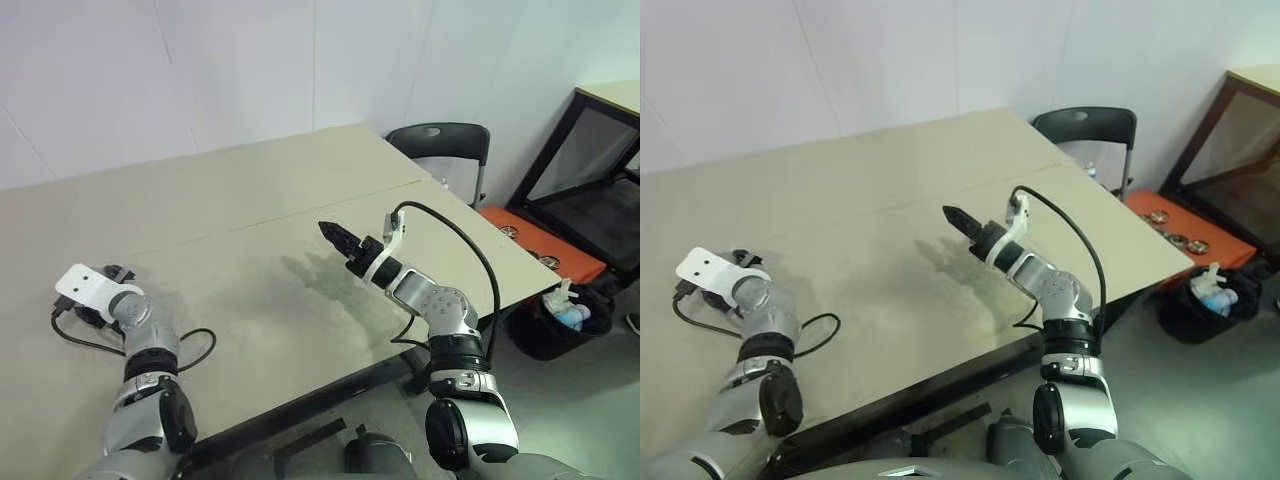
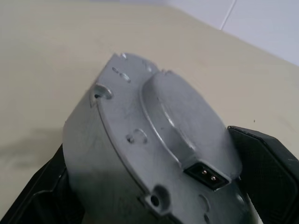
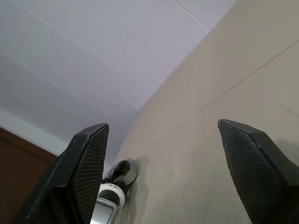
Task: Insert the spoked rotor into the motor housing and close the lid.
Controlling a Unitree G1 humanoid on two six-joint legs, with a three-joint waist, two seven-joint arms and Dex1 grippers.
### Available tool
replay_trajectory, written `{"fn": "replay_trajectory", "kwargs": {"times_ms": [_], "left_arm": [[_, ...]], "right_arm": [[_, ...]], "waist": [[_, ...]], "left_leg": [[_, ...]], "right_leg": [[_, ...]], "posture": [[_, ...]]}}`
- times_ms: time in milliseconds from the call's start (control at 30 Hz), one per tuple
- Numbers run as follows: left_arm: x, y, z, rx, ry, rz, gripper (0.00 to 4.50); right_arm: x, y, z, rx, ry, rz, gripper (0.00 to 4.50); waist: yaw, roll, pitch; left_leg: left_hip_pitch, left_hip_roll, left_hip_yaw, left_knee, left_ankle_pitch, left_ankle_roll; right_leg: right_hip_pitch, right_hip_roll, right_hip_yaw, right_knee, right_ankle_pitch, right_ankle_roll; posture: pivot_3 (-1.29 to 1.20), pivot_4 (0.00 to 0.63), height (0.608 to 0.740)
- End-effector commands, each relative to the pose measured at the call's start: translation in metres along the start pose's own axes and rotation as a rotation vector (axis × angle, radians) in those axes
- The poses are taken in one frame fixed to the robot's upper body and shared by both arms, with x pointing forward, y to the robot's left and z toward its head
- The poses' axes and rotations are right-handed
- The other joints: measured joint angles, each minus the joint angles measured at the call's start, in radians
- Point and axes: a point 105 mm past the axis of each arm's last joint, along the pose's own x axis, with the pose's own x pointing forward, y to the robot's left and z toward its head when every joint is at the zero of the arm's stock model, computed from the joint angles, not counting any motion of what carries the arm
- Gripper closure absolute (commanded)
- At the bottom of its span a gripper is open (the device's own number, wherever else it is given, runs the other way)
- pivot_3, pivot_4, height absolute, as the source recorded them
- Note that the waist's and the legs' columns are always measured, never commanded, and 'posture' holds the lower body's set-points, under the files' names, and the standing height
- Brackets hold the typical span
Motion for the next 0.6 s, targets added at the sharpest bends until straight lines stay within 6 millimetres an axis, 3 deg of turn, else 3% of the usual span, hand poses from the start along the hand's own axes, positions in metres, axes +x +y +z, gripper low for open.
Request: {"fn": "replay_trajectory", "kwargs": {"times_ms": [33, 333, 600], "left_arm": [[-0.001, 0.018, -0.005, -0.011, 0.051, 0.065, 0.03], [-0.03, -0.004, -0.018, -0.143, 0.19, -0.038, 0.03], [-0.056, -0.019, -0.014, -0.094, 0.246, -0.09, 0.03]], "right_arm": [[0.002, 0.009, 0.008, -0.025, -0.022, 0.038, 0.62], [0.003, 0.008, 0.007, -0.03, -0.02, 0.037, 0.62], [0.005, 0.007, 0.004, -0.029, -0.009, 0.038, 0.62]], "waist": [[0.0, 0.0, 0.0], [0.02, 0.0, 0.0], [0.053, 0.0, 0.0]], "left_leg": [[0.0, 0.0, 0.0, 0.0, 0.0, 0.0], [0.0, -0.001, 0.001, 0.0, 0.0, 0.0], [-0.003, -0.002, 0.0, 0.001, 0.0, 0.0]], "right_leg": [[0.0, 0.0, 0.0, 0.0, 0.0, 0.0], [0.0, 0.0, 0.001, -0.001, 0.0, 0.0], [0.0, -0.001, 0.001, -0.004, 0.0, -0.001]], "posture": [[0.0, 0.0, 0.74], [0.0, 0.0, 0.74], [0.0, 0.0, 0.74]]}}
